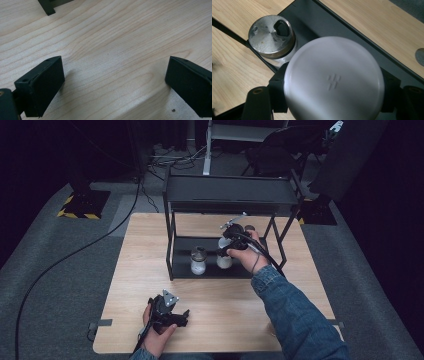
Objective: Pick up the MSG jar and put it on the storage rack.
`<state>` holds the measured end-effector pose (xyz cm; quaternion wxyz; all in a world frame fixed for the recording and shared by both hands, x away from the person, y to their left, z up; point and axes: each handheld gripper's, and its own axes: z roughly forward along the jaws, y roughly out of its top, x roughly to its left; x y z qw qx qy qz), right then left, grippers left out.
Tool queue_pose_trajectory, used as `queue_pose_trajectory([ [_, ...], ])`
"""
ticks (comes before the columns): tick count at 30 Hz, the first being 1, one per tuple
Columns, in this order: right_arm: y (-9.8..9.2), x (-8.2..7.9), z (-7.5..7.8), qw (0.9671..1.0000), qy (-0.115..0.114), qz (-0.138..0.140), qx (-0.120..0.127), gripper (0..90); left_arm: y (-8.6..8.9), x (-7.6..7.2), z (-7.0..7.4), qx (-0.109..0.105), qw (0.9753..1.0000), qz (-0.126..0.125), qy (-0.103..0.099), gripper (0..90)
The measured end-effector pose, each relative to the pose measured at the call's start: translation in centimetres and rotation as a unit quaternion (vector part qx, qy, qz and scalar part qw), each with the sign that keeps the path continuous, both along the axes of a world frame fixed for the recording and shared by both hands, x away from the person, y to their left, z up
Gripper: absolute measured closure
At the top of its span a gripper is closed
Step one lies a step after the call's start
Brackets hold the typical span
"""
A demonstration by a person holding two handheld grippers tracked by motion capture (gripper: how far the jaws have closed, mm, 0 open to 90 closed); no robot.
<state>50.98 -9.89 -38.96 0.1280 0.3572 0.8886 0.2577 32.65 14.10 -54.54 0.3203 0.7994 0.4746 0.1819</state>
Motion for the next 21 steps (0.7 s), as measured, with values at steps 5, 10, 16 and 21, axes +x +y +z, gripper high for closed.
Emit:
queue_pose_trajectory([
  [5,0.7,0.4,-0.9,1.0000,0.003,0.004,-0.003,30.9,0.0,0.0,0.0,0.000,1.0000,0.000,0.000,2.2],
  [10,1.2,0.7,-1.5,1.0000,0.008,0.004,-0.002,30.9,0.0,0.0,0.0,0.000,1.0000,0.000,0.000,2.2],
  [16,1.3,1.0,-2.4,0.9999,0.016,0.000,-0.002,30.9,0.0,0.0,0.0,0.000,1.0000,0.000,0.000,2.2],
  [21,1.6,1.1,-2.9,0.9998,0.021,0.000,-0.002,30.9,0.0,0.0,0.0,0.000,1.0000,0.000,0.000,2.2],
])
